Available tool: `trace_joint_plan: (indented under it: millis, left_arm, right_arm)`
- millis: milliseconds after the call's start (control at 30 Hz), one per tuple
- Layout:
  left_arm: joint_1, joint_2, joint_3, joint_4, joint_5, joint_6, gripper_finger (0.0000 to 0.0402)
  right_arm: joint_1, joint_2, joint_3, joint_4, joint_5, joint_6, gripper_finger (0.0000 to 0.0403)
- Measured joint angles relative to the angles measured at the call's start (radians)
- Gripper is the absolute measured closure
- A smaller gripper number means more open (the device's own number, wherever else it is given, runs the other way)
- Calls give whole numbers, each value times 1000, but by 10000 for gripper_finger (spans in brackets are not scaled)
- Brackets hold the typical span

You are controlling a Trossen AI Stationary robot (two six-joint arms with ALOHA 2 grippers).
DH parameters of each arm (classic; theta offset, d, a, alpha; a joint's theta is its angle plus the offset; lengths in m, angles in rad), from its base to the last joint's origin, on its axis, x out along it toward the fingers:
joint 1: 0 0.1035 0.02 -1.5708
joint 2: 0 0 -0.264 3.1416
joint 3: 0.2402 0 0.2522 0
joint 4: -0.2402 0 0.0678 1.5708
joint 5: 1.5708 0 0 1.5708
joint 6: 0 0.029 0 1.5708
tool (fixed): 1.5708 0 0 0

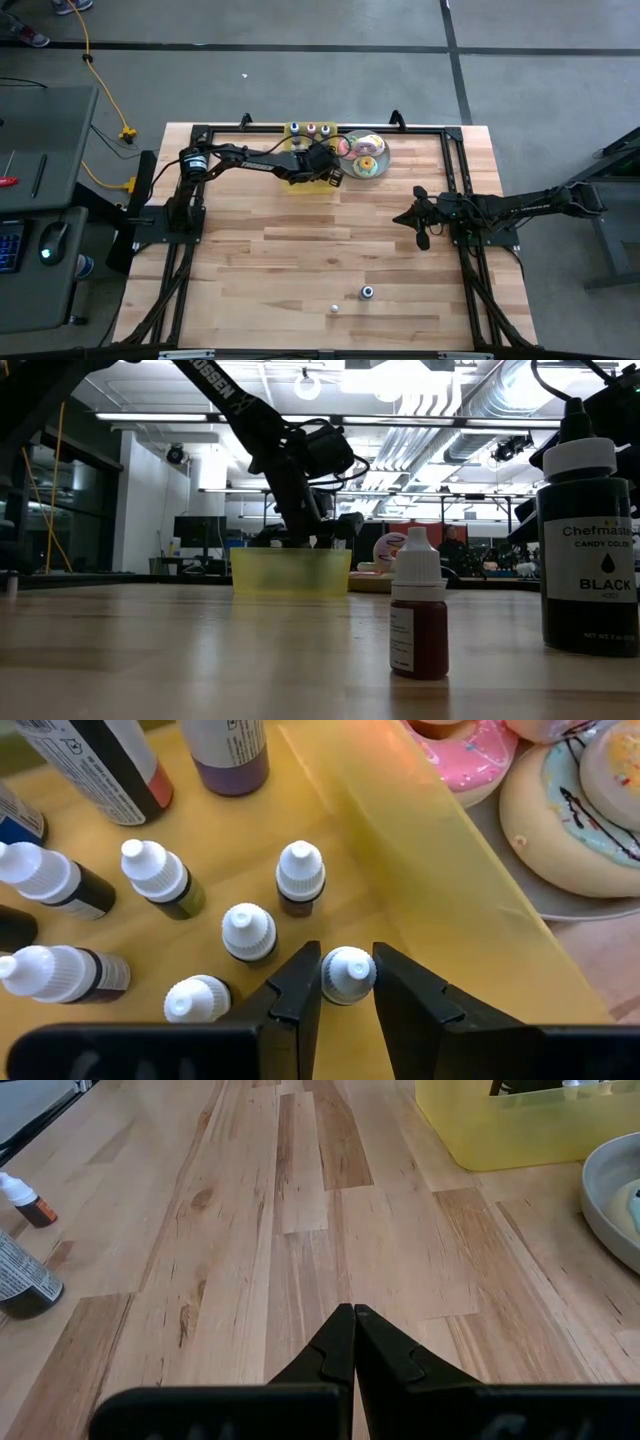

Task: Pick & Place food coloring
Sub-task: Put the small orange food coloring bottle into the bin

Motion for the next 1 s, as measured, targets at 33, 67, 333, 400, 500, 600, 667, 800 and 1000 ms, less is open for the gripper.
trace_joint_plan:
  millis: [33, 67, 333, 400, 500, 600, 667, 800, 1000]
  left_arm:
    - [0, 0, 0, 0, 0, 0, 316]
    - [0, 0, 0, 0, 0, 0, 316]
    - [0, 0, 0, 0, 13, 19, 316]
    - [0, 0, 0, 0, 13, 20, 316]
    - [0, 0, 0, 0, 14, 34, 316]
    - [0, 0, 0, 0, 14, 45, 316]
    - [0, 0, 0, 0, 15, 45, 316]
    - [0, 0, 9, -3, 37, 56, 316]
    - [0, -2, 34, -18, 44, 76, 316]
  right_arm:
    - [0, 0, 0, 0, 0, 0, 402]
    - [0, 0, 0, 0, 0, 0, 402]
    - [0, 0, 0, 0, 0, 0, 402]
    - [0, 0, 0, 0, 0, 0, 402]
    - [0, 0, 0, 0, 0, 0, 402]
    - [0, 0, 0, 0, 0, 0, 402]
    - [0, 0, 0, 0, 0, 0, 402]
    - [0, 0, 0, 0, 0, 0, 402]
    - [0, 0, 0, 0, 0, 0, 402]
